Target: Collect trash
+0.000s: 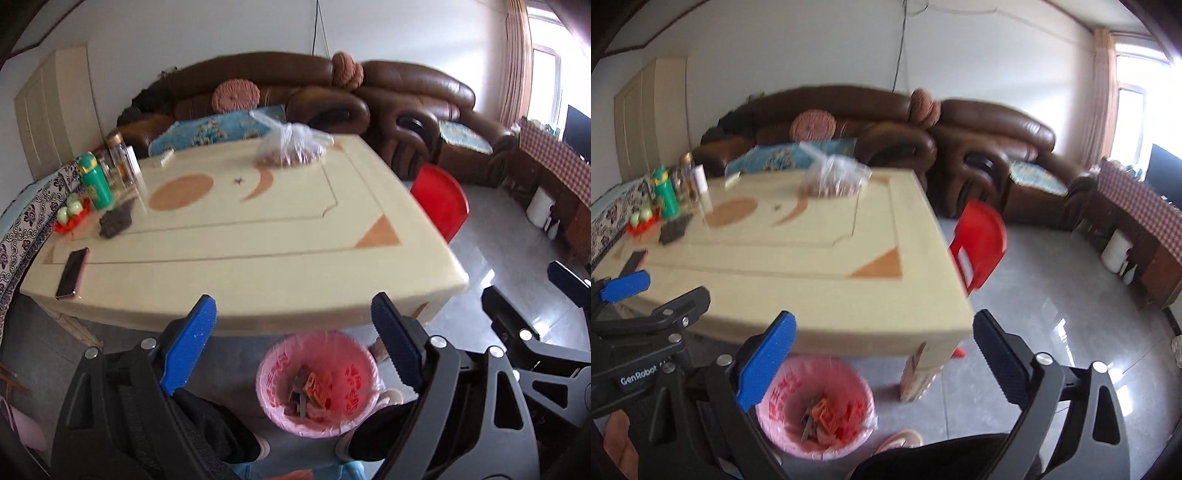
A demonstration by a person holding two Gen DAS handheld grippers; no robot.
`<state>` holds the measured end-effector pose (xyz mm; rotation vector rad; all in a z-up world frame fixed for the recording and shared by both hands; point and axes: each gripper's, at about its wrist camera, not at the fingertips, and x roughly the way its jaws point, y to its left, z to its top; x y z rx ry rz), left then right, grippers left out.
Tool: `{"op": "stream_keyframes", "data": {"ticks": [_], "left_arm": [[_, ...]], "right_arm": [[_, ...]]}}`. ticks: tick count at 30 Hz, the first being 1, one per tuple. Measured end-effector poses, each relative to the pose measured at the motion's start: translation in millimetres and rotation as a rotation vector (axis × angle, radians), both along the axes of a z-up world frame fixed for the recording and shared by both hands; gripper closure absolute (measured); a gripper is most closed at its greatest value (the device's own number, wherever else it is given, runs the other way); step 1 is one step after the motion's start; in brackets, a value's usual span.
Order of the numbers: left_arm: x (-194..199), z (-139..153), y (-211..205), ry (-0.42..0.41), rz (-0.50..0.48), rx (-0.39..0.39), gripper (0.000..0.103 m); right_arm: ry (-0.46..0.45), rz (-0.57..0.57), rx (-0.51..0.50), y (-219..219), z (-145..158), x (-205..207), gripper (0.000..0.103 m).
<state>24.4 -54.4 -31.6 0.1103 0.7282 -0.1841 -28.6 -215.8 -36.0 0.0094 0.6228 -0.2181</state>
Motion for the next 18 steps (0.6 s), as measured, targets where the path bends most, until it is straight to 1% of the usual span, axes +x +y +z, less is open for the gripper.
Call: {"op": "stream_keyframes", "data": {"ticks": [6,8,11,18], "left_arm": [[-22,23,1,-0.105,0.038,-0.008,0.017],[-28,30,4,-0.119,0.052,-0.018,0.015],[-32,36,6,-0.145,0.079,-0.010,0.014],[-38,41,7,-0.168,0.072,-0.015,0.014]], "right_arm": [[-0.090,-0.018,-0.011,1,33,-27,0.007],[-0.119,-0.019,-0.012,3,42,-33,0.007],[-0.150,-0.023,-0.006,2,53,-40,0.007],[-0.163,-0.022,0.002,4,58,-47,0.007]]}}
